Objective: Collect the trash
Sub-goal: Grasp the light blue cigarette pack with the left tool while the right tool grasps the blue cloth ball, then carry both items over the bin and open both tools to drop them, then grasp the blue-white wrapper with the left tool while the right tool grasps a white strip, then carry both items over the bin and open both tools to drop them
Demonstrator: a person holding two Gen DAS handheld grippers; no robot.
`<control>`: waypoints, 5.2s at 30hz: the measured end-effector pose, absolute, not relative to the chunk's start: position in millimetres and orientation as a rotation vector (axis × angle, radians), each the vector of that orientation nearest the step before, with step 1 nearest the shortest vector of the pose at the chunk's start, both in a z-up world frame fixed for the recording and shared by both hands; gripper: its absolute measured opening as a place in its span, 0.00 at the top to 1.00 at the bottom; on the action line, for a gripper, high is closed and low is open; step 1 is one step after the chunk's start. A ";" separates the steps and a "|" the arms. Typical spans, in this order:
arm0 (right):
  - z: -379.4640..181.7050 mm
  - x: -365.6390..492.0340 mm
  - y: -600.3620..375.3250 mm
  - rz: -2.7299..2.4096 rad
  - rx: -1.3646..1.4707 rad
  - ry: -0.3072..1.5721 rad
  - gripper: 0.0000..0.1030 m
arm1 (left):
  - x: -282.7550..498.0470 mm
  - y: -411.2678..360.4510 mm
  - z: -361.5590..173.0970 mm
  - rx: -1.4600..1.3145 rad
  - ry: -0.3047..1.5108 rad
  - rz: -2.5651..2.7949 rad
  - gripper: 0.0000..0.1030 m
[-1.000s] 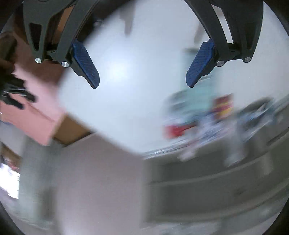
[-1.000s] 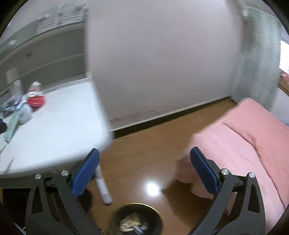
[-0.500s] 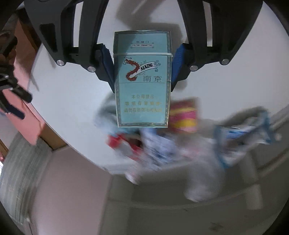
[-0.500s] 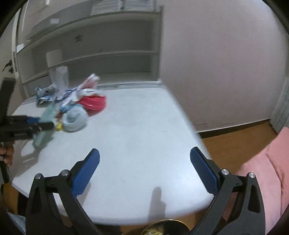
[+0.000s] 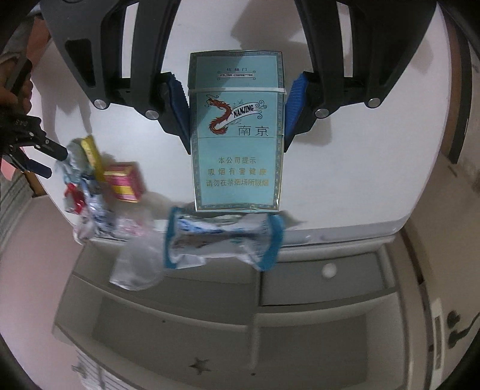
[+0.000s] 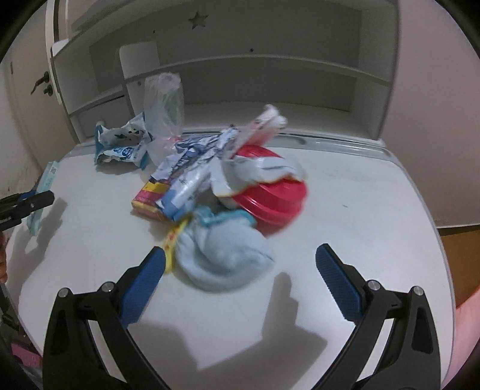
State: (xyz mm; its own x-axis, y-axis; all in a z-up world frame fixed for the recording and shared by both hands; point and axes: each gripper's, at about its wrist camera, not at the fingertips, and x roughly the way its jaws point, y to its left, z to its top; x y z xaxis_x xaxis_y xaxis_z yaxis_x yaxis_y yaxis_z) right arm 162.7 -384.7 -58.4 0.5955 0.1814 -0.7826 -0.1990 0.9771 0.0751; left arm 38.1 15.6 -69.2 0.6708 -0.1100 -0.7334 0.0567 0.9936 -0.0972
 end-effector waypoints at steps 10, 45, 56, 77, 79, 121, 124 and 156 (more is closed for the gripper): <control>-62.8 172.5 -370.8 0.282 0.025 0.937 0.75 | 42.7 15.9 -76.1 -0.075 0.843 -0.162 0.48; -100.8 -109.8 -657.0 -0.210 0.320 1.078 0.78 | -125.3 -413.6 -154.9 0.388 1.047 -1.274 0.48; -278.3 -150.3 -698.4 -0.270 0.670 1.358 0.79 | -128.3 -482.3 -361.0 0.535 1.461 -1.142 0.48; -122.2 -192.8 -742.1 -0.863 0.352 0.866 0.07 | -169.5 -434.0 -140.7 0.461 0.702 -1.169 0.11; -90.0 -185.6 -725.2 -0.868 0.250 0.764 0.07 | -147.2 -399.0 -107.1 0.384 0.649 -1.064 0.10; -45.1 225.3 -423.1 0.149 0.287 0.920 0.79 | 180.9 -61.9 -53.1 0.380 0.932 -0.550 0.53; -43.6 220.3 -417.4 0.158 0.248 0.919 0.81 | 175.0 -61.6 -54.4 0.382 0.929 -0.528 0.76; 3.8 77.6 -507.0 0.052 0.315 0.768 0.82 | 90.1 -148.5 -8.7 0.377 0.777 -0.637 0.84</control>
State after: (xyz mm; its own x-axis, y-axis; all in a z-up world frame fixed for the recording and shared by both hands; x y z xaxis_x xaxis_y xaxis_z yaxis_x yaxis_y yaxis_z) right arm 77.6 -507.0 3.8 0.7202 0.1604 -0.6750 0.0678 0.9520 0.2985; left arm 90.1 -148.5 -8.7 0.5418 -0.3892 -0.7450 0.6547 0.7513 0.0836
